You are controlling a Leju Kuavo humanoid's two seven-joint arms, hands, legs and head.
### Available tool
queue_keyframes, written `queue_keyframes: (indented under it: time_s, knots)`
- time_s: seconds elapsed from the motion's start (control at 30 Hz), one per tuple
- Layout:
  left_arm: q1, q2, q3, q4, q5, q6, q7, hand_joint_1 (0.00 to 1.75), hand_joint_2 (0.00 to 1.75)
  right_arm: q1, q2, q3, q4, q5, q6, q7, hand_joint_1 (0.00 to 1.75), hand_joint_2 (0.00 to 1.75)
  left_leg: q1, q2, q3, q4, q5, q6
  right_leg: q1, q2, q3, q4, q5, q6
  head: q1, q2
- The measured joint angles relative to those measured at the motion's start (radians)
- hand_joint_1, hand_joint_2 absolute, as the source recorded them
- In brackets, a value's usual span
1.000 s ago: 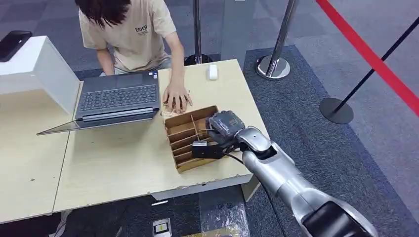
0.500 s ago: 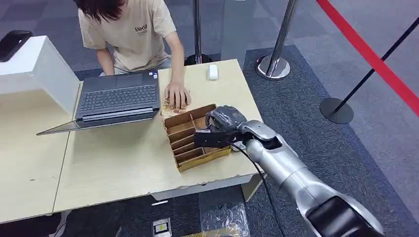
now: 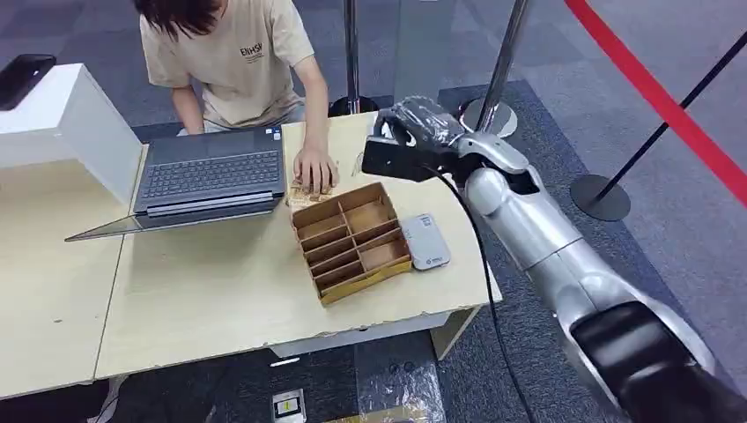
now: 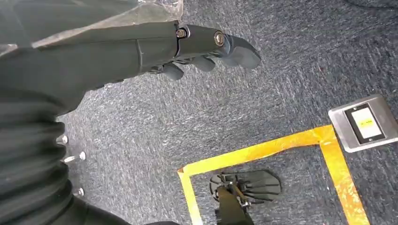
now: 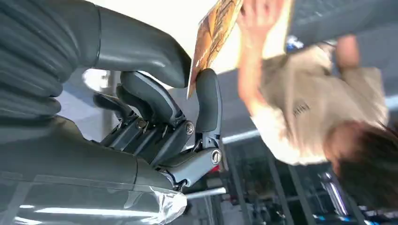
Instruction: Pass the card to the sensor for recognition and then transmit it.
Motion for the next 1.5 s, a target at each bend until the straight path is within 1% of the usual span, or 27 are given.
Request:
queue_keyframes:
  time_s: [0.13, 0.2, 0.23, 0.3, 0.37, 0.4, 0.57, 0.63, 0.77, 0.87, 1.03, 1.5]
  knots:
    - [-0.002, 0.0, -0.009, 0.0, -0.01, 0.0, 0.004, 0.0, 1.75, -0.065, 0.007, -0.012, 0.039, -0.026, -0.012, -0.02, 1.75, 1.75, 0.0, 0.0, 0.0, 0.0, 0.0, 0.0, 0.0, 0.0, 0.0, 0.0, 0.0, 0.0, 0.0, 0.0]
    - [-0.006, -0.001, -0.013, 0.0, -0.013, 0.0, 0.005, 0.0, 1.75, -0.094, 0.015, -0.011, 0.078, -0.018, -0.042, -0.027, 1.75, 1.75, 0.0, 0.0, 0.0, 0.0, 0.0, 0.0, 0.0, 0.0, 0.0, 0.0, 0.0, 0.0, 0.0, 0.0]
    - [-0.009, -0.002, -0.016, 0.0, -0.016, 0.0, 0.006, 0.0, 1.75, -0.11, 0.022, -0.011, 0.104, -0.007, -0.076, -0.031, 1.75, 1.75, 0.0, 0.0, 0.0, 0.0, 0.0, 0.0, 0.0, 0.0, 0.0, 0.0, 0.0, 0.0, -0.001, 0.0]
    - [-0.016, -0.003, -0.021, 0.0, -0.02, 0.0, 0.015, 0.0, 1.75, -0.133, 0.036, -0.011, 0.154, 0.016, -0.168, -0.036, 1.75, 1.75, 0.0, -0.001, 0.0, 0.0, 0.0, 0.0, 0.0, 0.0, 0.0, 0.0, 0.0, 0.0, 0.0, 0.0]
    - [-0.02, -0.008, -0.026, 0.0, -0.028, 0.002, 0.021, 0.0, 1.75, -0.15, 0.053, -0.01, 0.215, 0.068, -0.256, -0.035, 1.75, 1.75, 0.0, 0.0, 0.0, 0.0, 0.0, 0.0, 0.0, 0.0, 0.0, 0.0, 0.0, 0.0, 0.0, 0.0]
    - [-0.023, -0.01, -0.028, 0.0, -0.031, 0.002, 0.021, 0.0, 1.75, -0.158, 0.06, -0.007, 0.241, 0.095, -0.292, -0.026, 1.75, 1.75, 0.0, 0.0, 0.0, 0.0, 0.0, 0.0, 0.0, 0.0, 0.0, 0.0, 0.0, 0.0, 0.0, 0.0]
    - [-0.034, -0.02, -0.045, 0.0, -0.043, 0.012, 0.024, 0.0, 1.75, -0.173, 0.09, 0.003, 0.36, 0.179, -0.409, 0.021, 1.75, 1.75, 0.0, -0.001, 0.0, 0.0, 0.0, 0.0, 0.0, 0.0, 0.0, 0.0, 0.0, 0.0, 0.0, 0.0]
    - [-0.035, -0.024, -0.05, 0.0, -0.046, 0.017, 0.024, 0.0, 1.75, -0.174, 0.096, 0.008, 0.389, 0.221, -0.442, 0.045, 1.75, 1.75, 0.0, -0.001, 0.0, 0.0, 0.0, 0.0, 0.0, 0.0, 0.0, 0.0, 0.0, 0.0, 0.0, 0.0]
    - [-0.036, -0.032, -0.061, 0.0, -0.051, 0.025, 0.024, 0.0, 1.75, -0.183, 0.108, 0.02, 0.444, 0.335, -0.512, 0.115, 1.75, 1.75, 0.0, -0.001, 0.0, 0.0, 0.0, 0.0, 0.0, 0.0, 0.0, 0.0, 0.0, 0.0, 0.0, 0.0]
    - [-0.036, -0.035, -0.067, 0.0, -0.048, 0.03, 0.024, 0.0, 1.75, -0.193, 0.11, 0.03, 0.472, 0.414, -0.562, 0.136, 1.75, 1.75, 0.0, 0.0, 0.0, 0.0, 0.0, 0.0, 0.0, 0.0, 0.0, 0.0, 0.0, 0.0, 0.0, 0.0]
    - [-0.035, -0.04, -0.075, 0.0, -0.047, 0.03, 0.024, 0.0, 1.75, -0.209, 0.111, 0.047, 0.508, 0.448, -0.608, 0.149, 1.75, 1.75, 0.0, -0.001, 0.0, 0.0, 0.0, 0.0, 0.0, 0.0, 0.0, 0.0, 0.0, 0.0, 0.0, 0.0]
    - [-0.035, -0.043, -0.098, 0.0, -0.047, 0.019, 0.034, 0.0, 1.75, -0.211, 0.107, 0.065, 0.569, 0.455, -0.607, 0.148, 1.75, 1.75, 0.0, 0.0, 0.0, 0.0, -0.001, 0.0, 0.0, 0.0, -0.001, 0.0, 0.0, 0.0, 0.0, 0.0]
